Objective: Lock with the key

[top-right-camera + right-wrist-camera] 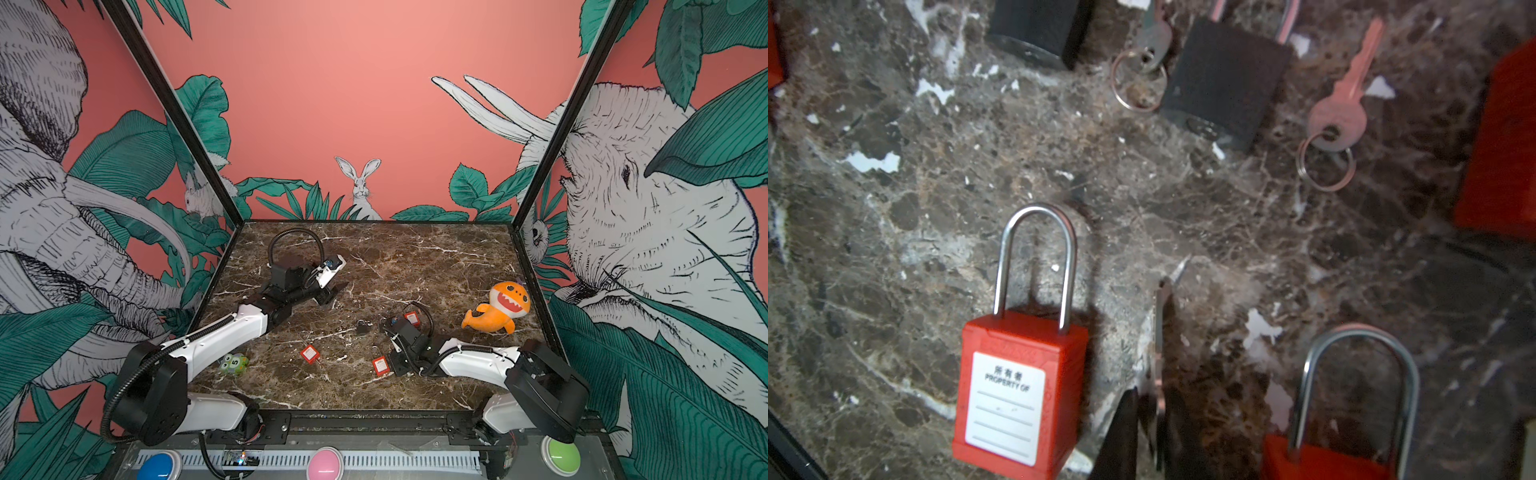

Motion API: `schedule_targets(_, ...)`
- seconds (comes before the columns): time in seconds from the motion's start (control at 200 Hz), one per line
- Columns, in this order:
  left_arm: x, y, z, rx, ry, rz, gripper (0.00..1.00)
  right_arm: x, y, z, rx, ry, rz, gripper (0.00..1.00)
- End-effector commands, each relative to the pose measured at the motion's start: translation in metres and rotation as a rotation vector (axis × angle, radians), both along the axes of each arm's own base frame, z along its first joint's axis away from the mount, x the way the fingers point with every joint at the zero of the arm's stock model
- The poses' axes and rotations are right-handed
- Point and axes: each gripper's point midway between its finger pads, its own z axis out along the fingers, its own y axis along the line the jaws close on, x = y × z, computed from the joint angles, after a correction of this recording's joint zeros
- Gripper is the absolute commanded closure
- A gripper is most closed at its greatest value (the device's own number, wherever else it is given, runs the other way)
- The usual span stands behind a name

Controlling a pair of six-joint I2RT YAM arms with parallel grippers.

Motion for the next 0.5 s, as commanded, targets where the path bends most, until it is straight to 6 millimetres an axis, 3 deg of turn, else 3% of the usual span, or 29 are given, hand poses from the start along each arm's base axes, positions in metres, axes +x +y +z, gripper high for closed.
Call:
schedule_targets(0.0,-0.004,0.004,0.016,-0.065,-0.036,0.021,0.33,0.013,0.005,0.018,0.006,-0.076,-0.008,0.80)
schedule_targets(0.19,-0.004,0.014,0.012,-0.079,0.003,0.078,0.24,0.021,0.000,0.038,-0.014,-0.170,0.029,0.67)
schedule_targets(0.215,-0.003,0.016,0.013,-0.088,0.004,0.090,0.19,0.022,-0.001,0.040,-0.017,-0.183,0.034,0.66)
schedule_targets(0.24,-0.002,0.018,0.013,-0.096,0.006,0.101,0.04,0.023,-0.001,0.043,-0.021,-0.194,0.041,0.65)
schedule_targets(0.255,-0.002,0.019,0.013,-0.101,0.003,0.111,0.01,0.024,-0.001,0.045,-0.022,-0.203,0.042,0.64)
schedule_targets(0.375,0.007,0.035,0.018,-0.159,-0.002,0.214,0.00,0.029,0.006,0.063,-0.010,-0.261,0.093,0.60)
schedule_targets(0.495,0.022,0.065,0.018,-0.210,0.066,0.415,0.00,0.034,0.029,0.079,0.032,-0.294,0.189,0.58)
